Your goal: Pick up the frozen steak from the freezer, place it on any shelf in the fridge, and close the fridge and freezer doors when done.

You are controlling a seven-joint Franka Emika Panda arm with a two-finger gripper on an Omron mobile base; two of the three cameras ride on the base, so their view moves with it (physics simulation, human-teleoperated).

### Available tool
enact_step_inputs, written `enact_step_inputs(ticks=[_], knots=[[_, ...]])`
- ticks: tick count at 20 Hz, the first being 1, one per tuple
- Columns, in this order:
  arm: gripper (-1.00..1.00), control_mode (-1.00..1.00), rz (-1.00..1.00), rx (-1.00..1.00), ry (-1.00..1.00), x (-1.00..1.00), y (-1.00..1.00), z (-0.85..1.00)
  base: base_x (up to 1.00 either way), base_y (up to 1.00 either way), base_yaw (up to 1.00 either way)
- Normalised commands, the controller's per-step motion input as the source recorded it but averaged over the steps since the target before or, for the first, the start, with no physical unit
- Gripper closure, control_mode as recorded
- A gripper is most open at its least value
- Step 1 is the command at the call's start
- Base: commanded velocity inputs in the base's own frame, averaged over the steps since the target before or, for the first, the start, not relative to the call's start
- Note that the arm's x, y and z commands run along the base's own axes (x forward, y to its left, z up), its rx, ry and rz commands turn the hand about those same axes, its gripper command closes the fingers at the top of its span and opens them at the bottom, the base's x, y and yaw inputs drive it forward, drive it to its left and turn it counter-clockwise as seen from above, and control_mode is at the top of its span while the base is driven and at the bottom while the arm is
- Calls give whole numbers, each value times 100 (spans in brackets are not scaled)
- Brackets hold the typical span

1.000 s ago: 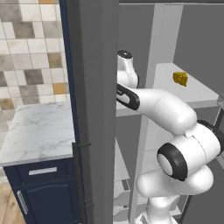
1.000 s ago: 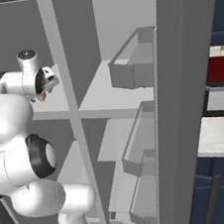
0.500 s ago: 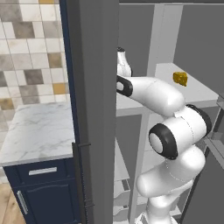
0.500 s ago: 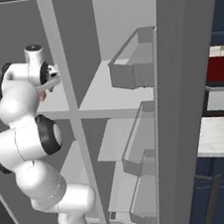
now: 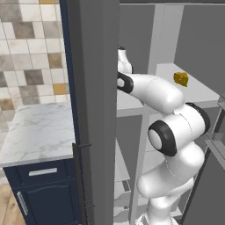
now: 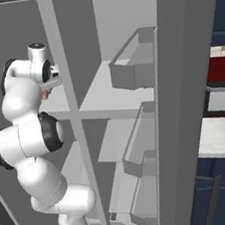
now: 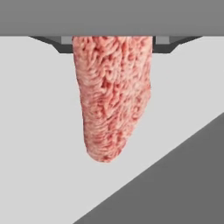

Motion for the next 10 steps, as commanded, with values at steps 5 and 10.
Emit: enact_step_inputs(ticks=[5,10], knots=[[100,-100,-1,0,0,-24,-10,-1,0,0,0],[100,-100,-5,0,-5,-80,-38,6,0,0,0]])
